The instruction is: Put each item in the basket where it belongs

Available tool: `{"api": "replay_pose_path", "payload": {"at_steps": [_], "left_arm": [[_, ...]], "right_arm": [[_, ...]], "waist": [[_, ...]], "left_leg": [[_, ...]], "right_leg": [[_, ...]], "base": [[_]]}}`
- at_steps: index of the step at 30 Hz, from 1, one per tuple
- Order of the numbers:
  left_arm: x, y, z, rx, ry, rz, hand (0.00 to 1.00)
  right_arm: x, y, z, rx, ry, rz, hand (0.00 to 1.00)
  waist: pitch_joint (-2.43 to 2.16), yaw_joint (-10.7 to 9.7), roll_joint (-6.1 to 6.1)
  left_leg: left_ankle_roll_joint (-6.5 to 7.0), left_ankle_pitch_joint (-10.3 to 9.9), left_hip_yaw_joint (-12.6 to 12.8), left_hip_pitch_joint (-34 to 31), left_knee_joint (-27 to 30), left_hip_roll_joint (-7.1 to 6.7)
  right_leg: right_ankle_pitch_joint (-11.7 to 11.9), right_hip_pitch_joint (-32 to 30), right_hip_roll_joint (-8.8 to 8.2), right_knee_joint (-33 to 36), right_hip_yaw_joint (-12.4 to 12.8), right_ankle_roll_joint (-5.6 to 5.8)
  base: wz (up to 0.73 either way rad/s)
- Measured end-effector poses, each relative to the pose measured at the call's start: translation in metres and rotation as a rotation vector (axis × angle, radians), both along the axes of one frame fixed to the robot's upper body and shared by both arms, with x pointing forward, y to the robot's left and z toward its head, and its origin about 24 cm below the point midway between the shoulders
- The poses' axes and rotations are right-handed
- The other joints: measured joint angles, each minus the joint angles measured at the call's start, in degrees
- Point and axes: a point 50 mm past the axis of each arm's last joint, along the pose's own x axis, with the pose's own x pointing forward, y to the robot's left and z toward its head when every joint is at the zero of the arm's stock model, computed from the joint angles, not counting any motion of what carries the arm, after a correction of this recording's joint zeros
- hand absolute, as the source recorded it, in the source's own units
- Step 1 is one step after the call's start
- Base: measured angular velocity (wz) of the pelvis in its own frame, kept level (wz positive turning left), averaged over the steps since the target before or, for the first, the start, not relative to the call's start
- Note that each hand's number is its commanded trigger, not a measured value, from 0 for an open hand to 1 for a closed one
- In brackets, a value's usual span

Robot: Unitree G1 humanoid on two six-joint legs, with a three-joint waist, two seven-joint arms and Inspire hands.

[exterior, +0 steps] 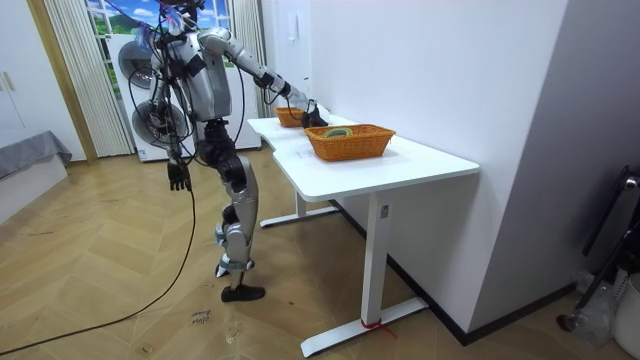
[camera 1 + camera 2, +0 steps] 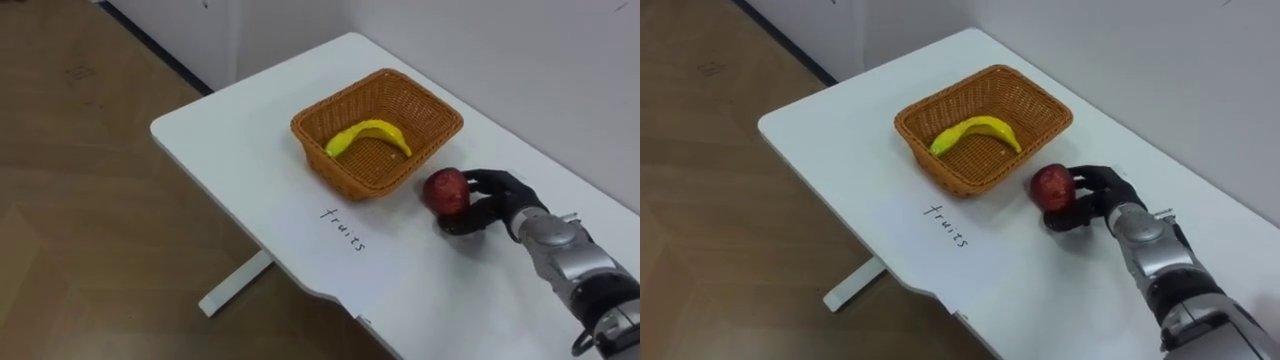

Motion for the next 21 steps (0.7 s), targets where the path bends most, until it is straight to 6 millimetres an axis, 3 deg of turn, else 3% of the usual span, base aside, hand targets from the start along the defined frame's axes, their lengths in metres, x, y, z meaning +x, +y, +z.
{"api": "replay_pose_path", "payload": {"at_steps": [7, 15, 19, 21], "left_arm": [[-0.002, 0.004, 0.002, 0.016, -0.01, 0.027, 0.0], [-0.01, 0.005, 0.003, 0.019, 0.0, 0.035, 0.0], [-0.014, 0.005, 0.003, 0.017, 0.003, 0.034, 0.0], [-0.019, 0.005, 0.004, 0.017, 0.013, 0.037, 0.0]], "right_arm": [[-0.006, -0.001, -0.006, 0.022, 0.025, 0.007, 1.0], [-0.01, -0.002, -0.008, 0.048, 0.034, 0.011, 1.0], [-0.013, -0.003, -0.011, 0.049, 0.046, 0.009, 1.0], [-0.015, -0.004, -0.014, 0.051, 0.059, 0.011, 1.0]], "waist": [[-0.14, -0.2, -0.19], [-0.24, -3.1, -0.32], [-0.4, -3.3, -0.55], [-0.71, -3.6, -1.04]], "left_leg": [[0.0, 0.0, 0.5, 1.0, -0.3, 0.12], [0.09, 0.0, 0.2, 1.4, -0.6, -0.11], [0.15, 0.0, 0.6, 2.3, -0.8, -0.03], [0.18, 0.0, 0.9, 2.3, -0.8, 0.05]], "right_leg": [[0.0, 0.7, 0.0, 0.0, 0.5, 0.0], [0.1, 1.1, 0.06, -0.1, 1.2, 0.15], [0.1, 1.7, 0.05, -0.1, 1.7, 0.18], [0.1, 1.7, 0.08, -0.2, 1.9, 0.2]], "base": [[-0.04], [0.02], [-0.06], [-0.05]]}}
